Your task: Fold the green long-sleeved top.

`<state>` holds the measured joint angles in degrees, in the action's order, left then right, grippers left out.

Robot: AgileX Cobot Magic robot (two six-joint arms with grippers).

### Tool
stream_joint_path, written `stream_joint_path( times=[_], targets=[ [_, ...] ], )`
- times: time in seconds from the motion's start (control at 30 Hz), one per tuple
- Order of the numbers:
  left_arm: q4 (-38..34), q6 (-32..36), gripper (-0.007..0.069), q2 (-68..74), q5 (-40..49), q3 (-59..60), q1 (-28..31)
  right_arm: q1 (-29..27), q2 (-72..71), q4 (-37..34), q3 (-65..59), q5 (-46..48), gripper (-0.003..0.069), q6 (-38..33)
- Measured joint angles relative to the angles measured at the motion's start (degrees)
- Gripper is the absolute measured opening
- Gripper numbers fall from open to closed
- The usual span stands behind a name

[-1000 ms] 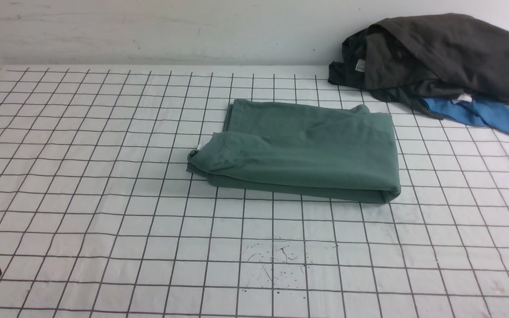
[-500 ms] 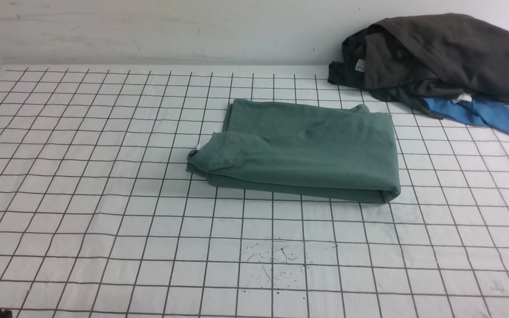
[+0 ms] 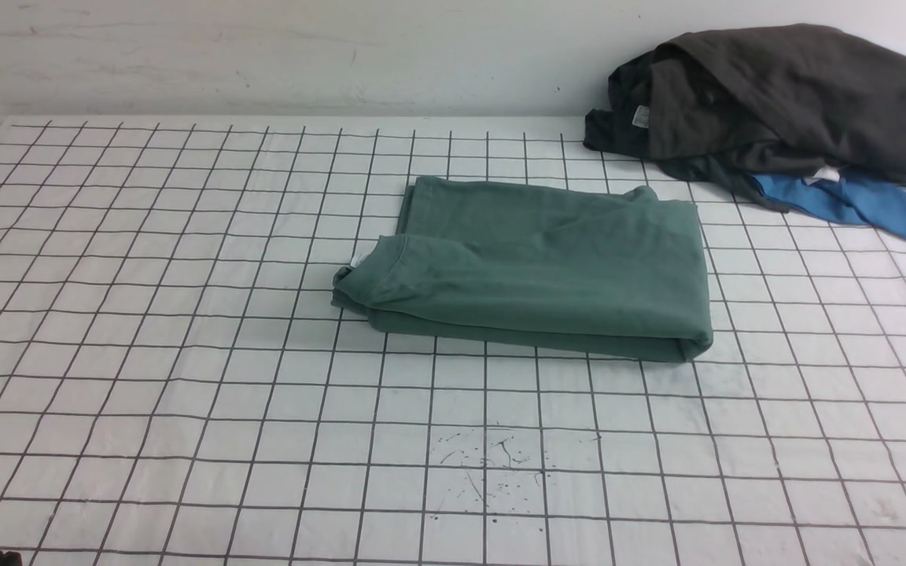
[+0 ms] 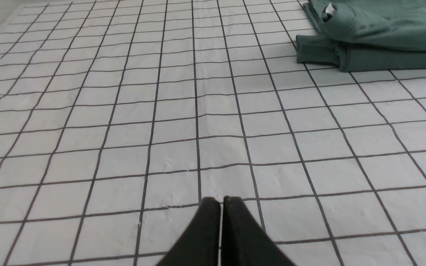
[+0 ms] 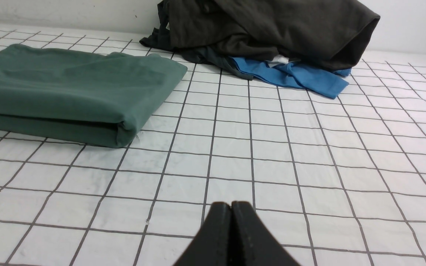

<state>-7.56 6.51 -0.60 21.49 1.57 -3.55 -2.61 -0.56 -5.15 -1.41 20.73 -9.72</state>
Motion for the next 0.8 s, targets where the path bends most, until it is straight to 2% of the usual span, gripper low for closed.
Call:
stream_joint_path(
  times=[0.8],
  targets=[
    [0.0,-0.01,-0.0007,0.0,0.0,0.0,0.07,0.0,0.0,0.0,0.0,0.0,-0.0014,-0.04]
  ],
)
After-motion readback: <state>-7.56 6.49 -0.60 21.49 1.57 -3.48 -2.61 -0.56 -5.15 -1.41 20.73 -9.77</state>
